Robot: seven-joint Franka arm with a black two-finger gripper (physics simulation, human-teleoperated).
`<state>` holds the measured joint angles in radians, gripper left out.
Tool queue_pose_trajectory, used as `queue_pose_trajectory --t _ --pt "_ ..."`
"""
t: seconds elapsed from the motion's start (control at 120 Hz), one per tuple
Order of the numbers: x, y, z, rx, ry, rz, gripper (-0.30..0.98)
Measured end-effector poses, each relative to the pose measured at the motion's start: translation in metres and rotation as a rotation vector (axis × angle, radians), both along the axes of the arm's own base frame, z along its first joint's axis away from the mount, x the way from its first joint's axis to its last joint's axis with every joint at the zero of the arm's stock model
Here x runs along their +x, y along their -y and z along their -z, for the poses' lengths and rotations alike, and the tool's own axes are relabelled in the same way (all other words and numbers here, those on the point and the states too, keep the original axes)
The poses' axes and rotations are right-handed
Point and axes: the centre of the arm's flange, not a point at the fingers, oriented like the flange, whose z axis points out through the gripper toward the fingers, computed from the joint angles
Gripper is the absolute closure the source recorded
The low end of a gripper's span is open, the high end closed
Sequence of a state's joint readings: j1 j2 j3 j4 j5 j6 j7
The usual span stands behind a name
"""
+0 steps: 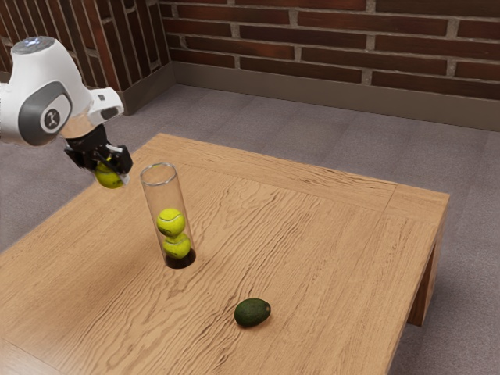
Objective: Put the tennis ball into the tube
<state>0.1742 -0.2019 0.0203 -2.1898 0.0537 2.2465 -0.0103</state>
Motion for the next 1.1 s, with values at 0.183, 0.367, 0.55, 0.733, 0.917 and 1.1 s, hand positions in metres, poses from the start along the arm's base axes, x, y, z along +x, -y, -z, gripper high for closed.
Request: queue_pose_trajectory --t 0.183,0.367,0.55,0.733,0.917,1.1 --pt "0.029 0.033 -0.018 0.013 -0.025 0.052 0.50" --pt "0.045 0.051 -0.018 0.014 -0.039 0.087 0.44" --pt "0.060 0.076 -0.015 -0.002 -0.045 0.136 0.24" --pt "0.057 0.069 -0.014 -0.013 -0.053 0.131 0.10" --pt "0.063 0.067 -0.058 -0.023 -0.059 0.143 0.04" --pt "0.096 0.097 -0.138 -0.039 -0.014 0.253 0.02"
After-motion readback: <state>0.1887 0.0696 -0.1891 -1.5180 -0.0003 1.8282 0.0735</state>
